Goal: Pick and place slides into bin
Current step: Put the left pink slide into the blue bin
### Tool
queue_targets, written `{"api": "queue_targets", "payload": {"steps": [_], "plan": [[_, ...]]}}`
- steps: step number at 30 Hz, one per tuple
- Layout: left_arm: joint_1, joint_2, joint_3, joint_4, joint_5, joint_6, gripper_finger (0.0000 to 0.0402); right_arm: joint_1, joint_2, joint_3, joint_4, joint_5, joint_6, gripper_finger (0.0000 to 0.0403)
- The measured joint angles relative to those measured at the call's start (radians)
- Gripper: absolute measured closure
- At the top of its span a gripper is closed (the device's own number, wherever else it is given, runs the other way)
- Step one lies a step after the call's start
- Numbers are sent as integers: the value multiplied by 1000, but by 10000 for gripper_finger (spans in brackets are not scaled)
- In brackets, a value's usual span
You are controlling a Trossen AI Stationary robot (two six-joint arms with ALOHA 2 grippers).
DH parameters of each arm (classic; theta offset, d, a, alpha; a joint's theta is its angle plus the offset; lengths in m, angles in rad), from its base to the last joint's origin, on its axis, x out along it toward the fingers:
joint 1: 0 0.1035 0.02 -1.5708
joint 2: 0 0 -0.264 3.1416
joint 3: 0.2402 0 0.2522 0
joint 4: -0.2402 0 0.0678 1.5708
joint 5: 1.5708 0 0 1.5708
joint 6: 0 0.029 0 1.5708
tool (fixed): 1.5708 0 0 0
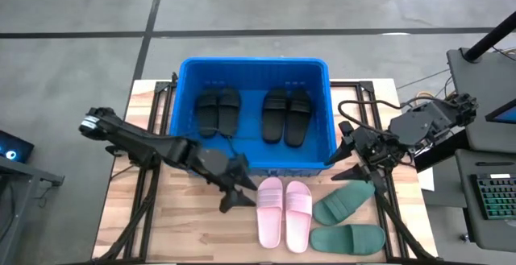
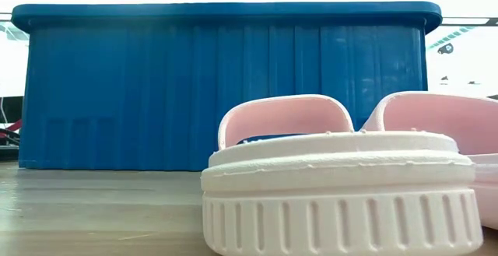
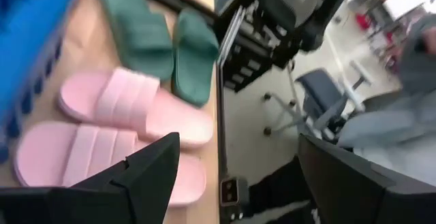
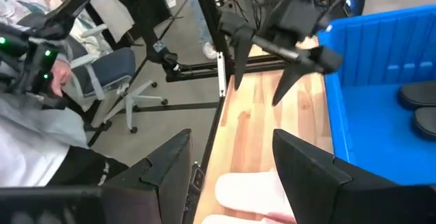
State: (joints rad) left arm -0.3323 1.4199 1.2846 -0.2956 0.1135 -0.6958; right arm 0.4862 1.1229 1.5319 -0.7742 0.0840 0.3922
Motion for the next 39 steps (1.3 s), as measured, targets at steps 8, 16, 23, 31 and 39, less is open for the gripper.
{"api": "queue_targets", "payload": {"steps": [8, 16, 23, 31, 39], "plan": [[-56, 115, 15, -98, -37, 3, 136, 0, 6, -4, -1, 7, 0, 209], [-88, 215, 182, -296, -146, 68, 179, 0, 6, -9, -7, 15, 0, 209], [-118, 319, 314, -342, -307, 308, 198, 0, 6, -10, -8, 15, 0, 209], [-128, 426, 349, -342, -332, 573, 199, 0, 6, -10, -15, 20, 0, 209], [-128, 507, 344, -342, -326, 548, 199, 0, 6, -16, -38, 25, 7, 209]]}}
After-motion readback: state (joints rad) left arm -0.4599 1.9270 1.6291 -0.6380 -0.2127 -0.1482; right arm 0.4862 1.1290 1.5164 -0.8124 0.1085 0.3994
